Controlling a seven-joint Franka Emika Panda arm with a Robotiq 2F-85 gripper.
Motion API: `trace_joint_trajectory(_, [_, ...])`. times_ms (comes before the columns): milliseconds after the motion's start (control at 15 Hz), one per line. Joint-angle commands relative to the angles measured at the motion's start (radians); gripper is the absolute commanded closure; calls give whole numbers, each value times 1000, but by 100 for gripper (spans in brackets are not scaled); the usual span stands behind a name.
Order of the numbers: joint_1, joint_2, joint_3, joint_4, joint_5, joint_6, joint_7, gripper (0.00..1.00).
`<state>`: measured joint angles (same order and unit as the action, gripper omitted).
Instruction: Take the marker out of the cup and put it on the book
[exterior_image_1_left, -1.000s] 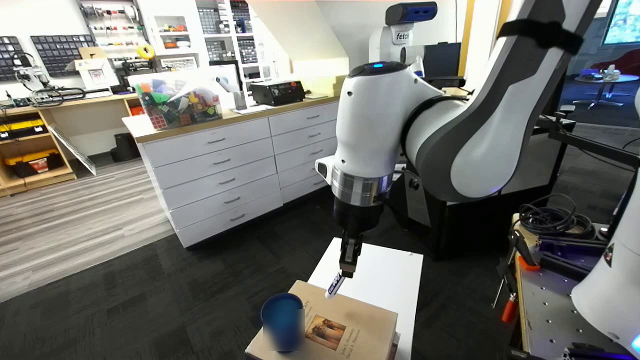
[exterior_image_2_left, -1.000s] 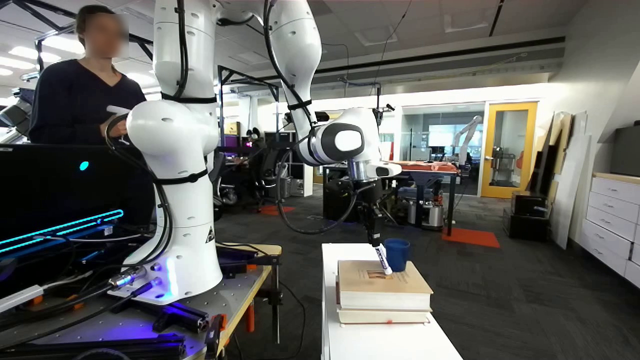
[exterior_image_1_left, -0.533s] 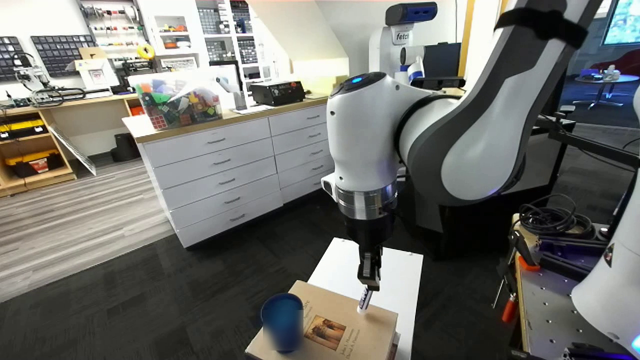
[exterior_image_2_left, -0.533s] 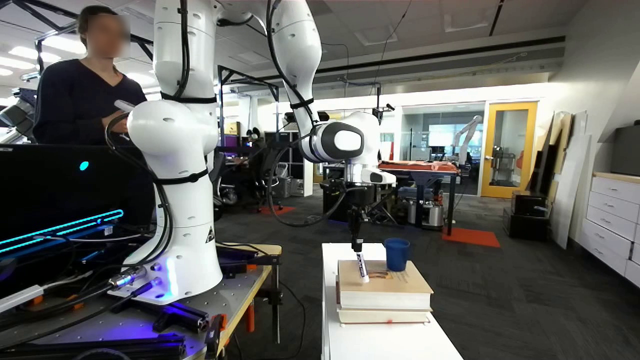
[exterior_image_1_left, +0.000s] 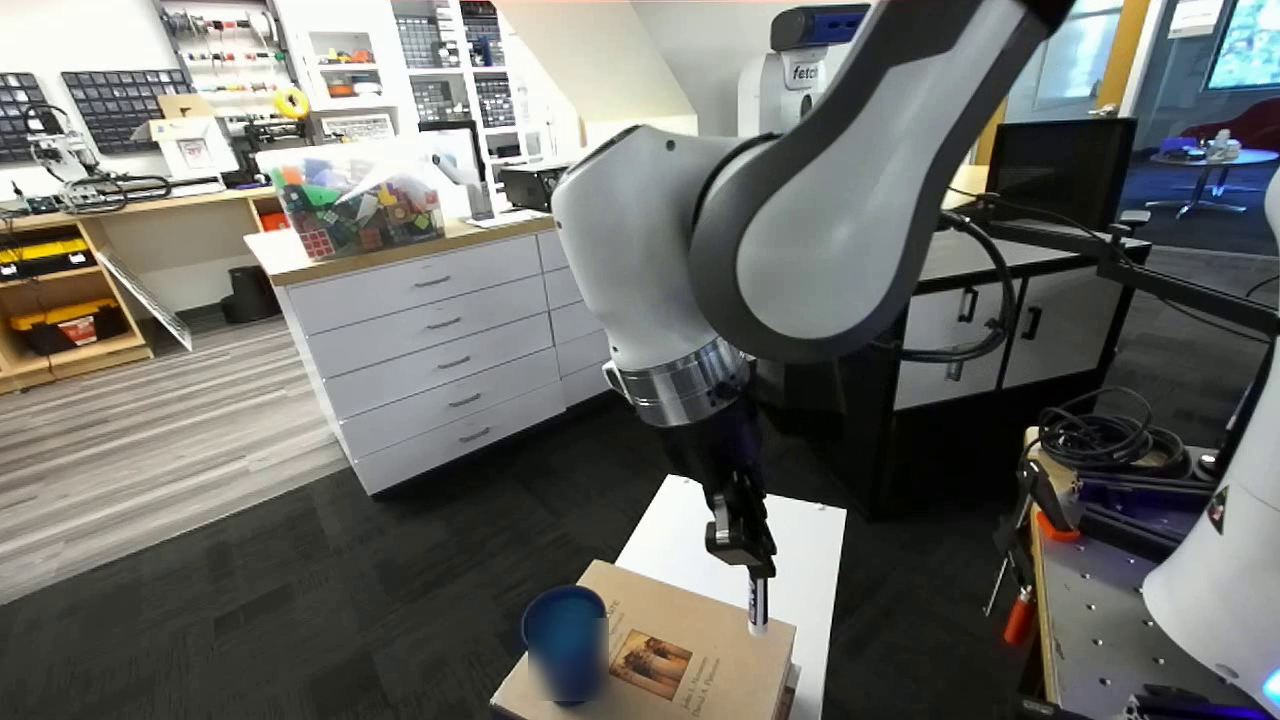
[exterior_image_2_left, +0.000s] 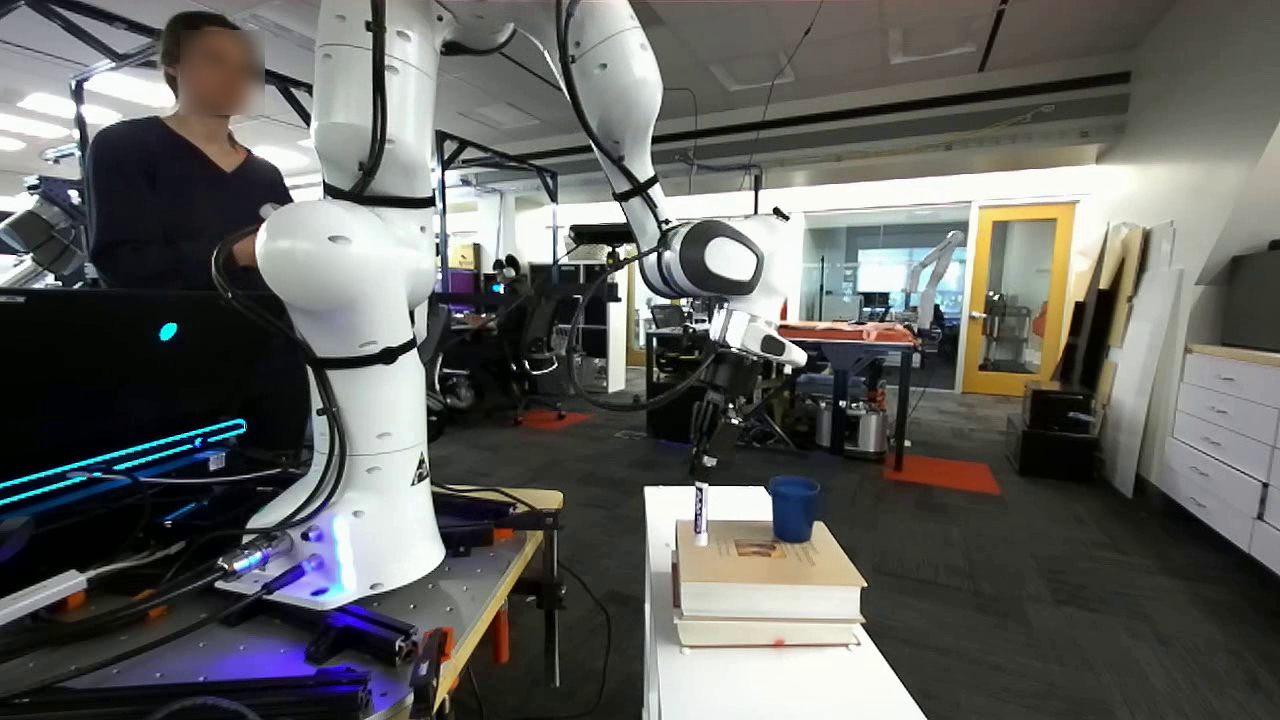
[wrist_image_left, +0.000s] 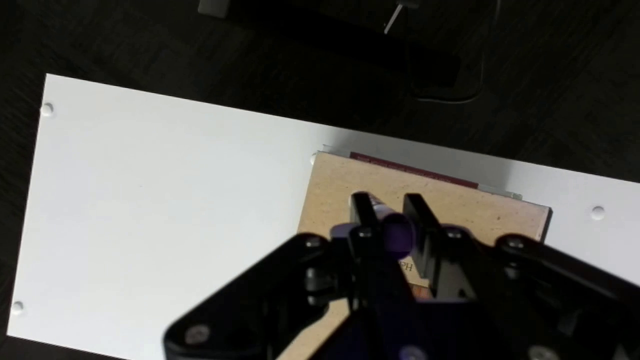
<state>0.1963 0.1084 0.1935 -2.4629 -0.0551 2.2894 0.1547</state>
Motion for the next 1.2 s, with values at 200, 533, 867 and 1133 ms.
trace_joint_trajectory(200, [1,178,-9,229,1,-213,-89,93])
trace_joint_trajectory(533, [5,312,-28,355,-12,-284,-93,92])
trace_joint_trajectory(867, [4,379,-40,446,-9,-300,-109,55])
trace_joint_trajectory(1133, [1,389,-46,465,-6,-278,-116,30])
